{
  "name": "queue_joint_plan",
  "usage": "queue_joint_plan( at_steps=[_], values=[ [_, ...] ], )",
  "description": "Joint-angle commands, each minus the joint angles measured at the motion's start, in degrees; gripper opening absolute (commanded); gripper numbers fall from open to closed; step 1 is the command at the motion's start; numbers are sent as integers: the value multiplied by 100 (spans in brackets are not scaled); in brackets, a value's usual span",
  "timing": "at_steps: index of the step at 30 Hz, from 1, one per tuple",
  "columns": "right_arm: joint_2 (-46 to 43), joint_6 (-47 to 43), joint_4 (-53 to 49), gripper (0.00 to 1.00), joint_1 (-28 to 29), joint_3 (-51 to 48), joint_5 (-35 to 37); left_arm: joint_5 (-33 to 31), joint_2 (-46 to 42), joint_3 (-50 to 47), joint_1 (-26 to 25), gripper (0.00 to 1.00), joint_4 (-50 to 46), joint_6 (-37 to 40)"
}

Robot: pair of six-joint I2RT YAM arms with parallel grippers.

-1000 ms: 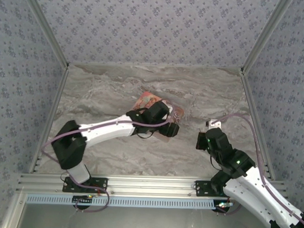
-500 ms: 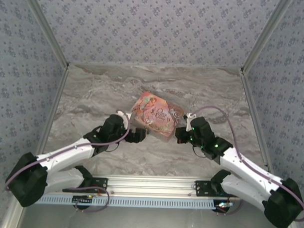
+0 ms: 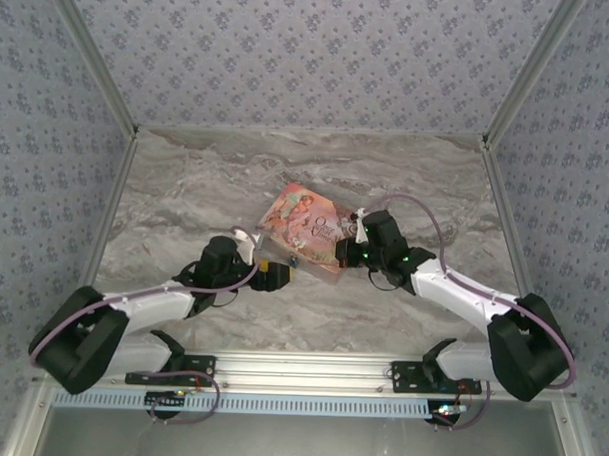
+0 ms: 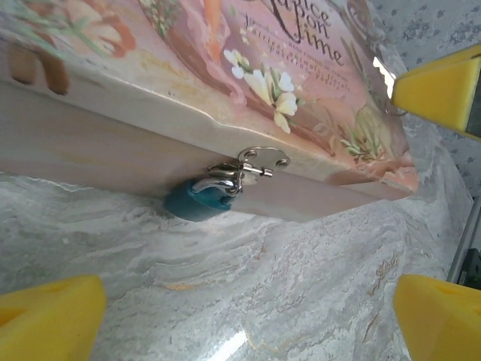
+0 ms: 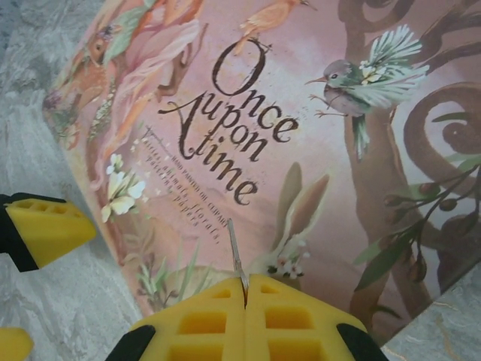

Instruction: Unlock a padlock with a key

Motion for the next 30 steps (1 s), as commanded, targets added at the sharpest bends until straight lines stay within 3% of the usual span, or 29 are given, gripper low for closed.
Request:
queue_joint_plan(
  at_steps=[1,15,30],
  values=[
    [150,32,-336,0,-18,245,222,294,469,57,38,96,911,-24],
    [287,-143,-767,0,22,210,496,178,2024,314,-34,86,2464,33],
    [232,-231,-766,0,30,194,492,134,2242,557,-315,76,2277,178]
  ],
)
